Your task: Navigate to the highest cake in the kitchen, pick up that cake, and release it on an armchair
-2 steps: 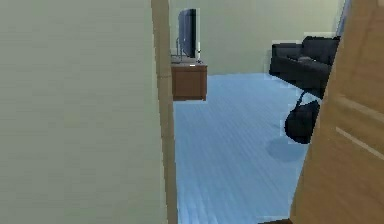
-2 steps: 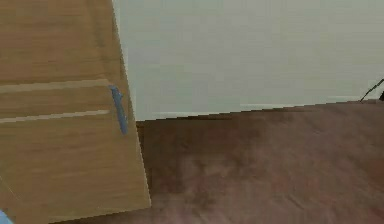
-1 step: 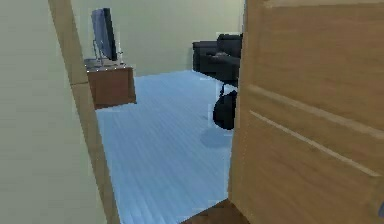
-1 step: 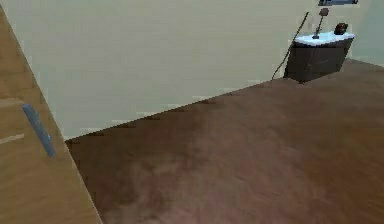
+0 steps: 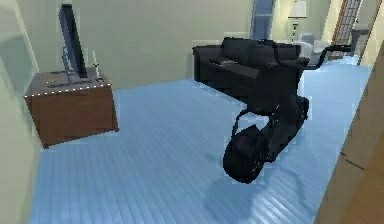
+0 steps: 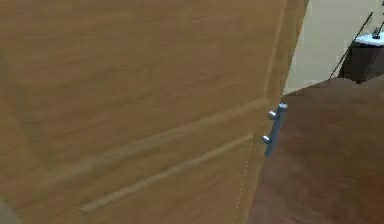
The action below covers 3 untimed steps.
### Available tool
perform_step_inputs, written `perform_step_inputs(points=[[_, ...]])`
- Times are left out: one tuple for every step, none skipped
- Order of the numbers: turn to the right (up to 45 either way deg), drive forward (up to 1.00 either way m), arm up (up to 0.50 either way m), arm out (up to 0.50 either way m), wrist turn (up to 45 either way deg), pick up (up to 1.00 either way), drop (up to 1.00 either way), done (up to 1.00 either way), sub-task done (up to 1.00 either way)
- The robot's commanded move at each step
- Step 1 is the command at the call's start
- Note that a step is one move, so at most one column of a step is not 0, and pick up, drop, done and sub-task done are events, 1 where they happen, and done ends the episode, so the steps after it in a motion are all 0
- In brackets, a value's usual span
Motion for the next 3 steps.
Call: perform_step_inputs(points=[[6.0, 0.00, 0.00, 0.00, 0.0, 0.00, 0.00, 0.00, 0.00], [0.0, 0.40, 0.00, 0.00, 0.0, 0.00, 0.00, 0.00, 0.00], [-33.0, 0.00, 0.00, 0.00, 0.0, 0.00, 0.00, 0.00, 0.00]])
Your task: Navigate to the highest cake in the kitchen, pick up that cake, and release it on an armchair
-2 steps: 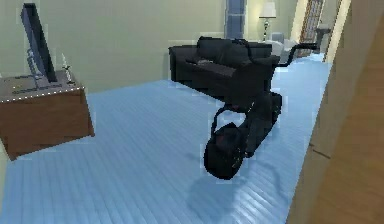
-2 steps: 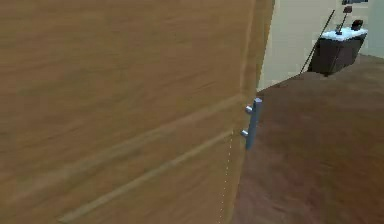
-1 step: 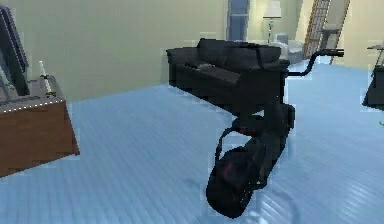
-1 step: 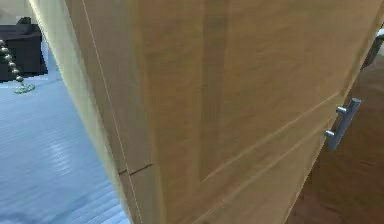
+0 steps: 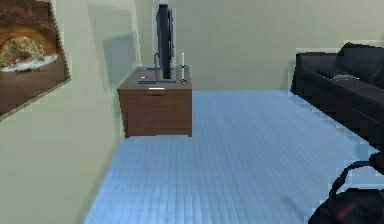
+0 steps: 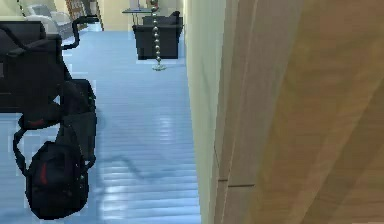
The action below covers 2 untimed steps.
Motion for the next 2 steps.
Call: perform_step_inputs(points=[[0.0, 0.30, 0.00, 0.00, 0.0, 0.00, 0.00, 0.00, 0.00], [45.0, 0.00, 0.00, 0.00, 0.0, 0.00, 0.00, 0.00, 0.00]])
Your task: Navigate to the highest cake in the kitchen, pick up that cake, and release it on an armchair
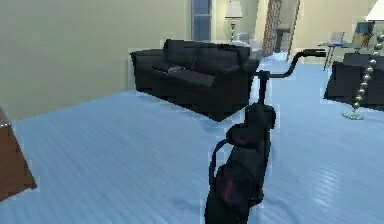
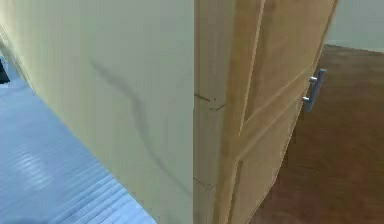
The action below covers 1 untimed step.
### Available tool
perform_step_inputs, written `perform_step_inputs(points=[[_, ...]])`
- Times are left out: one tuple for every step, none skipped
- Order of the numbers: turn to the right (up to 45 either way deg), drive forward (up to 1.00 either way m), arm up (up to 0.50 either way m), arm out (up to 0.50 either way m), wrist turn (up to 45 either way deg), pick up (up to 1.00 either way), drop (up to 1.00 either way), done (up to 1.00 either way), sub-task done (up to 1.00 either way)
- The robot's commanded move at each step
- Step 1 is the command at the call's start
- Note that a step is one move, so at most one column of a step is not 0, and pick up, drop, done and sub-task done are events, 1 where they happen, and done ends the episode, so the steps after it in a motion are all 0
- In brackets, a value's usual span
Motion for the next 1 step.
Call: perform_step_inputs(points=[[36.0, 0.00, 0.00, 0.00, 0.0, 0.00, 0.00, 0.00, 0.00]])
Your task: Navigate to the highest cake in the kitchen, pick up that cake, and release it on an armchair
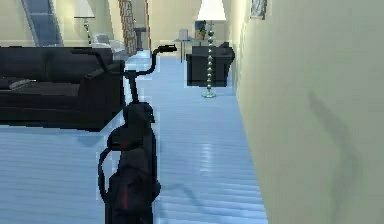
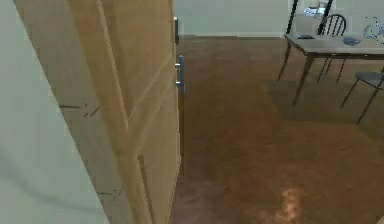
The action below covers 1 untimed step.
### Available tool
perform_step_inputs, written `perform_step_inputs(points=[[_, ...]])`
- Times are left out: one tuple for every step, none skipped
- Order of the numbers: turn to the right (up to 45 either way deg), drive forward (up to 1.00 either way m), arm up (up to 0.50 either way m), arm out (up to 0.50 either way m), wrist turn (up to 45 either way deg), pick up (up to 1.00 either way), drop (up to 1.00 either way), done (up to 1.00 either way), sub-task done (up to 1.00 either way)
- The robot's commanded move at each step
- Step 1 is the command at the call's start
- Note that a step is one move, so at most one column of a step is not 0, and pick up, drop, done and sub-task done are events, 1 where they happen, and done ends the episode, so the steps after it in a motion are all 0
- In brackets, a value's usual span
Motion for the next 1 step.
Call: perform_step_inputs(points=[[0.0, 1.00, 0.00, 0.00, 0.0, 0.00, 0.00, 0.00, 0.00]])
